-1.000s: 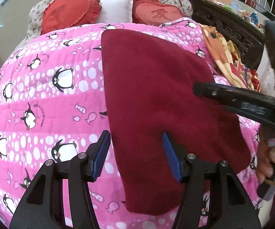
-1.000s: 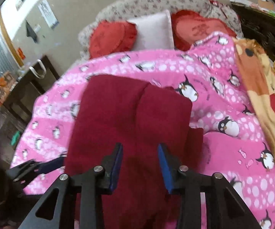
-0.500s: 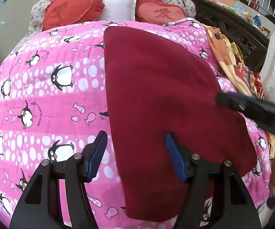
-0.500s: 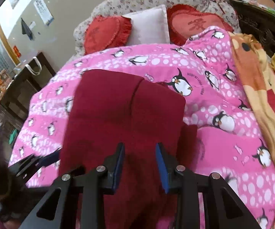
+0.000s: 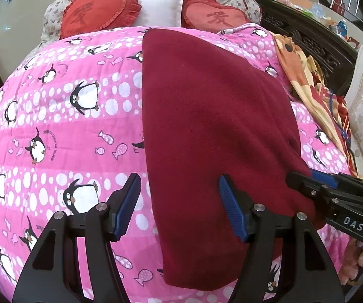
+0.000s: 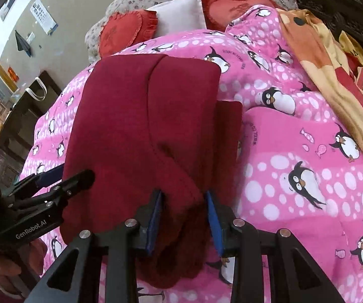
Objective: Fold small clothes
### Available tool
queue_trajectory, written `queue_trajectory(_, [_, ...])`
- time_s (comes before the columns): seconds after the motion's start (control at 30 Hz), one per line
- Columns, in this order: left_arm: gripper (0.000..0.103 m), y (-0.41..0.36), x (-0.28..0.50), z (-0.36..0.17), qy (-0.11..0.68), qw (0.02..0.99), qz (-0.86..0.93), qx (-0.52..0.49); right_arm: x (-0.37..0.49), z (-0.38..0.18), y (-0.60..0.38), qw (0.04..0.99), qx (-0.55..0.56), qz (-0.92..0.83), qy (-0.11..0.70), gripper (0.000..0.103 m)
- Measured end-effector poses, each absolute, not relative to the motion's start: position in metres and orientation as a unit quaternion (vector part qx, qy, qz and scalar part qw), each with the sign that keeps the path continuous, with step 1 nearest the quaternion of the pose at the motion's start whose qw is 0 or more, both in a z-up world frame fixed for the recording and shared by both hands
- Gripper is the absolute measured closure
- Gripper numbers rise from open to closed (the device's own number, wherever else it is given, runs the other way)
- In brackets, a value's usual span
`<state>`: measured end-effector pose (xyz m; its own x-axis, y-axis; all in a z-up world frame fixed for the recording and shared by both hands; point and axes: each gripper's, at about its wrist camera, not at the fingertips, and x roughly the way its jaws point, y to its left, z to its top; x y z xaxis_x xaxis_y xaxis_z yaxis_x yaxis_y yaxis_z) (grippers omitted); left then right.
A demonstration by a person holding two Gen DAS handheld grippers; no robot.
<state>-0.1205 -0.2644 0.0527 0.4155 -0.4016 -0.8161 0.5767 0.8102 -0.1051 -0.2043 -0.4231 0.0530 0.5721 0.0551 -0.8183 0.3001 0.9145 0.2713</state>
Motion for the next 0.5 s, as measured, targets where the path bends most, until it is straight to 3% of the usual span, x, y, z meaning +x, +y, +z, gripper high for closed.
queue_trajectory(0.07, [0.038, -0.264, -0.120, 0.053, 0.454, 0.836, -0.293, 0.095, -0.209, 0.060, -0.422, 0.870, 0.194, -0.068, 0.448, 0.069])
queue_trajectory(0.2, [0.032, -0.262, -0.118, 0.051, 0.455, 0.838, -0.287, 0.088, -0.217, 0.077, -0.429, 0.880, 0.225, -0.073, 0.412, 0.055])
queue_trajectory(0.5, [0.032, -0.261, -0.117, 0.050, 0.455, 0.838, -0.288, 0.086, -0.192, 0.077, -0.428, 0.878, 0.211, -0.099, 0.418, 0.055])
